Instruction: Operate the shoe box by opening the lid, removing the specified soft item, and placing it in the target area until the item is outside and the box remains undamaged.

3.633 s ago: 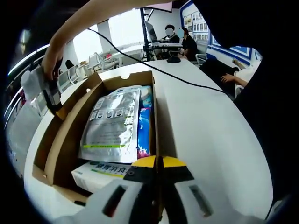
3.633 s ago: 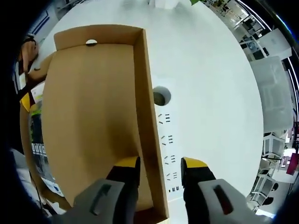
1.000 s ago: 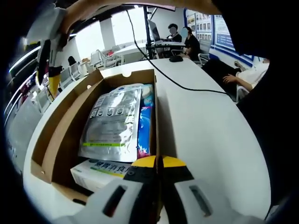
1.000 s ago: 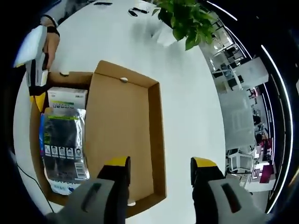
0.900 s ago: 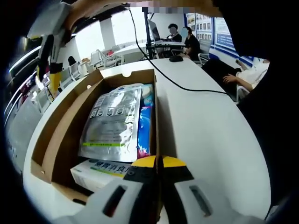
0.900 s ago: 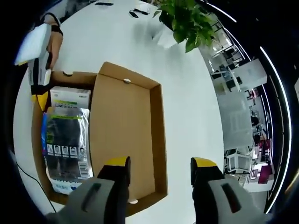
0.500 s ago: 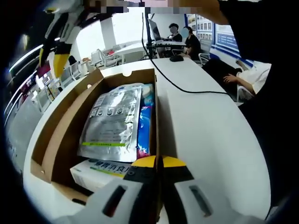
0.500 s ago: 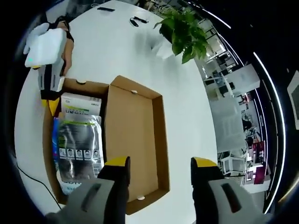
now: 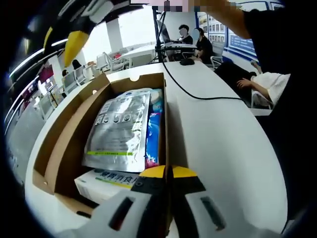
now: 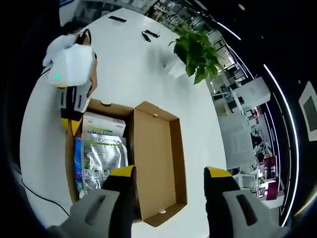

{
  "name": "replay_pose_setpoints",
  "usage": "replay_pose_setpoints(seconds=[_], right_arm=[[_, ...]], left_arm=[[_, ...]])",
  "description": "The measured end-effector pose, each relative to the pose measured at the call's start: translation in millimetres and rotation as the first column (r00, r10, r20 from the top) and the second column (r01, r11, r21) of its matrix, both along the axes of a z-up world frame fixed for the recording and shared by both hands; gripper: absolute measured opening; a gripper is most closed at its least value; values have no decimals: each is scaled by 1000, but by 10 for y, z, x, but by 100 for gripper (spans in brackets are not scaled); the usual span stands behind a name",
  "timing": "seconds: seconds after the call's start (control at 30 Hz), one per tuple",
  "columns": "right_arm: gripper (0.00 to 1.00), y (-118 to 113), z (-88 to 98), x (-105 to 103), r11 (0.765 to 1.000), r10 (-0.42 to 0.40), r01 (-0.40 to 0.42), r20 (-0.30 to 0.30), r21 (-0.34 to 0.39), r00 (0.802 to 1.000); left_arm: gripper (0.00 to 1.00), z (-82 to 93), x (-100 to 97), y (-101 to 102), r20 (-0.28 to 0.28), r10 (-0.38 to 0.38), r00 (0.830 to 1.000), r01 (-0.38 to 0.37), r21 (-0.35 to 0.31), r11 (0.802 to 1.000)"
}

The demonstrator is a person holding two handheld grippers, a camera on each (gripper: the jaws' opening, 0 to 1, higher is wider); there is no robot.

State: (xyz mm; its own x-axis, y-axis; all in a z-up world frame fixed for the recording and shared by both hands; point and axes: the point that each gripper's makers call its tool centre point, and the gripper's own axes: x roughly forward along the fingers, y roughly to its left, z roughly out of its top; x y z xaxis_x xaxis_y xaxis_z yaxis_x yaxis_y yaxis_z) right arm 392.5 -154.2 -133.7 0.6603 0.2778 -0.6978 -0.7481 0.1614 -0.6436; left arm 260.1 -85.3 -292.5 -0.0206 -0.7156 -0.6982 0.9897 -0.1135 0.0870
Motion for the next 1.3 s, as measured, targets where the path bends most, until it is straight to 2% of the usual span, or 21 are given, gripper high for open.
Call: replay_pose_setpoints(seconds=[0.47,0.63,0.9,1.1,1.3], right_arm=[[59,-141,-161,-660,1000,-16,16,15,10,1000],[60,-173,-348,-880,1000,12,-12,7,-6,1000],[60,-299,-570,-945,1000,-17,17,-13,-1,1000],[60,-261,-644,-943,1000,-11,11,-8,9,1000],[60,-218,-723,-968,1000,10,-9,-18,19,1000]], left_arm=[[2,-28,75,-8,3,-2,1000,2,0,1000],[2,-32,25,1,0,-2,1000,2,4,1000],[2,-47,-16,4,5,-3,1000,3,10,1000],[2,-35,-109,5,8,-6,1000,6,7,1000],[2,-56,-55,-10,10,-1,1000,1,16,1000]])
